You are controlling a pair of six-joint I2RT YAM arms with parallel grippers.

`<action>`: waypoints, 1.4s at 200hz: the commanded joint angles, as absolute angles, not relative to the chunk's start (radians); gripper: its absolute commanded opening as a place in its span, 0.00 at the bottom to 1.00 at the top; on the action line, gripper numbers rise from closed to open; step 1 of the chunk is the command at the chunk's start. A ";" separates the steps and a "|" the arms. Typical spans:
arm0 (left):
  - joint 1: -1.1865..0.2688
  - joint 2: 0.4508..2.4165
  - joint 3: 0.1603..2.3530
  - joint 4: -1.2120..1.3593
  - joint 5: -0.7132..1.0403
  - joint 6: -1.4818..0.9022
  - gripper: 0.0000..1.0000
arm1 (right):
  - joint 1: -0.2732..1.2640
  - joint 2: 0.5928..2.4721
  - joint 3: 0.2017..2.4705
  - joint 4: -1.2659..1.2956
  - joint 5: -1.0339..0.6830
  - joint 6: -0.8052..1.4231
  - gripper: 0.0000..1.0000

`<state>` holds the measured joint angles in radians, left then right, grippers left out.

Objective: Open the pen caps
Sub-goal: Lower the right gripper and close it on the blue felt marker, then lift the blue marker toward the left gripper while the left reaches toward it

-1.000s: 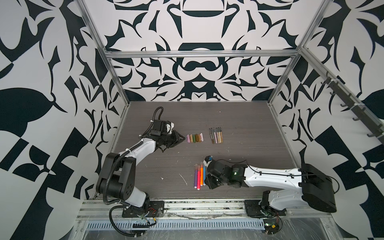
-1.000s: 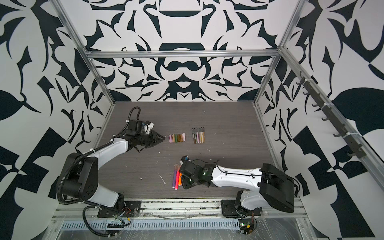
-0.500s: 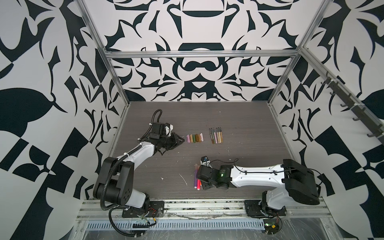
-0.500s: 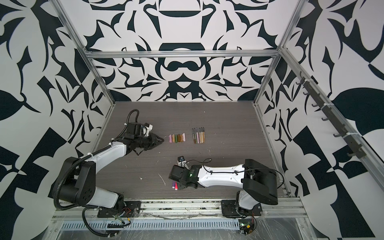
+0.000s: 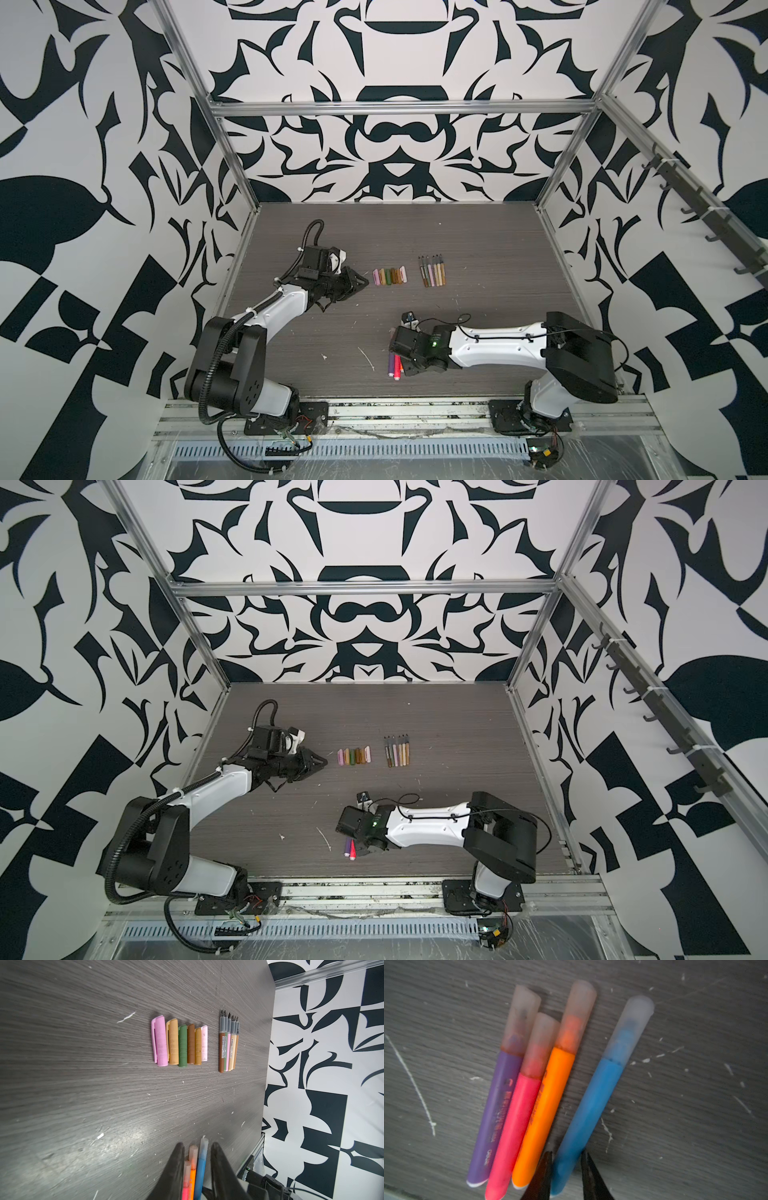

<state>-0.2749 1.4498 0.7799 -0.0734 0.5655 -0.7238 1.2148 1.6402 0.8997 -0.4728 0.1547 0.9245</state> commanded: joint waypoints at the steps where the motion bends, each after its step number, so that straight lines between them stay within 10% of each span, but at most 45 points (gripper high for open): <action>1: -0.271 1.442 0.806 -0.097 0.580 -0.706 0.27 | 1.204 1.627 0.905 -0.490 0.157 0.931 0.27; 133: -0.308 1.445 0.820 -0.044 0.595 -0.778 0.27 | 1.085 1.529 0.711 -0.446 0.120 0.947 0.30; 172: -0.424 1.437 0.841 -0.021 0.545 -0.823 0.27 | 1.057 1.464 0.705 -0.465 0.123 0.928 0.04; 280: -0.746 1.545 0.903 0.139 0.429 -0.980 0.42 | 0.820 1.004 0.754 -0.507 -0.206 0.672 0.00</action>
